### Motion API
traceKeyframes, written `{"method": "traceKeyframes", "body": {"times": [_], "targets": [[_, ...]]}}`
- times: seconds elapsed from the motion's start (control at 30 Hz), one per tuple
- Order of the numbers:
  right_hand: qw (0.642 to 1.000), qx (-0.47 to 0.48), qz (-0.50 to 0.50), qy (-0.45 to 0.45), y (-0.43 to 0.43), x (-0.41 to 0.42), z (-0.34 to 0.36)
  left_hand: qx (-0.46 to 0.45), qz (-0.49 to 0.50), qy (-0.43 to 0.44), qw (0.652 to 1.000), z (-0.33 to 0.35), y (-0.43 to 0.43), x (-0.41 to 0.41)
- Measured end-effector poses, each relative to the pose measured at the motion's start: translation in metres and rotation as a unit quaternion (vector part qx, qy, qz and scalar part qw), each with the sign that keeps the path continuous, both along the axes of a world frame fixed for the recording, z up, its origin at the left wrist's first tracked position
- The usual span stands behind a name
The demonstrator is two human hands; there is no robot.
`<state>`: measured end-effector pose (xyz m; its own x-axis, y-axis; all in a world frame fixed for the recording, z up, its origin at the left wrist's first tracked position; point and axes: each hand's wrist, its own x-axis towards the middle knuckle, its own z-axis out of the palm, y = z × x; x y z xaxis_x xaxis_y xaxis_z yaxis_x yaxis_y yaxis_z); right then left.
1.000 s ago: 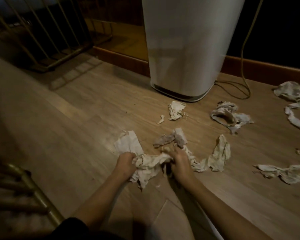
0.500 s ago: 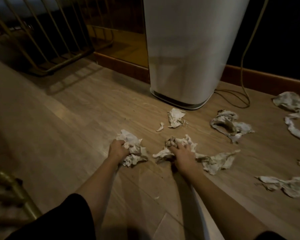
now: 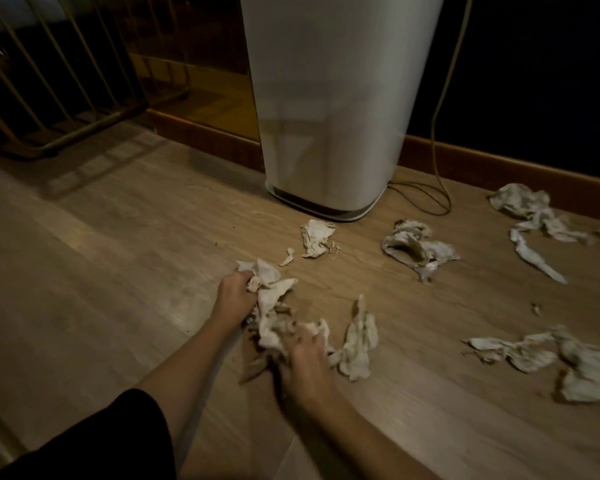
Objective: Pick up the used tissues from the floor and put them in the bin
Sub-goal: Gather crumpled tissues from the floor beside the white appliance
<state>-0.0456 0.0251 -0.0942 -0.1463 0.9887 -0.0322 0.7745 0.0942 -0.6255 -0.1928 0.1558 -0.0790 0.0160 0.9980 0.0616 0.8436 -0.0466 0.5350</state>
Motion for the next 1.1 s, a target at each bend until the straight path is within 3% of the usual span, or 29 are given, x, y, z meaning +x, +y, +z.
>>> {"method": "traceKeyframes", "body": {"times": [0.1, 0.27, 0.4, 0.57, 0.67, 0.83, 0.97, 1.1], "targets": [[0.996, 0.008, 0.074, -0.057, -0.03, -0.008, -0.016, 0.027, -0.009, 0.003, 1.0, 0.004, 0.009, 0.005], [0.99, 0.038, 0.125, -0.058, -0.022, 0.036, -0.013, -0.003, -0.019, 0.027, 0.999, 0.012, 0.029, 0.021], [0.998, 0.037, -0.005, 0.048, 0.019, 0.092, 0.007, -0.028, -0.051, 0.088, 0.994, 0.019, 0.061, 0.055], [0.984, 0.096, -0.147, -0.031, 0.122, 0.171, 0.033, -0.055, -0.1, 0.102, 0.988, 0.012, 0.103, 0.102], [0.975, 0.061, -0.209, -0.051, 0.177, 0.21, 0.038, -0.117, -0.15, 0.122, 0.974, -0.002, 0.125, 0.118], [0.956, -0.143, -0.158, -0.203, 0.211, 0.248, 0.014, -0.111, -0.202, 0.182, 0.956, -0.015, 0.145, 0.132], [0.961, -0.043, -0.178, -0.207, 0.207, 0.246, -0.006, -0.045, -0.18, 0.158, 0.97, -0.014, 0.134, 0.135], [0.968, 0.0, -0.205, -0.148, 0.178, 0.233, -0.01, -0.038, -0.15, 0.113, 0.981, -0.006, 0.112, 0.123]]}}
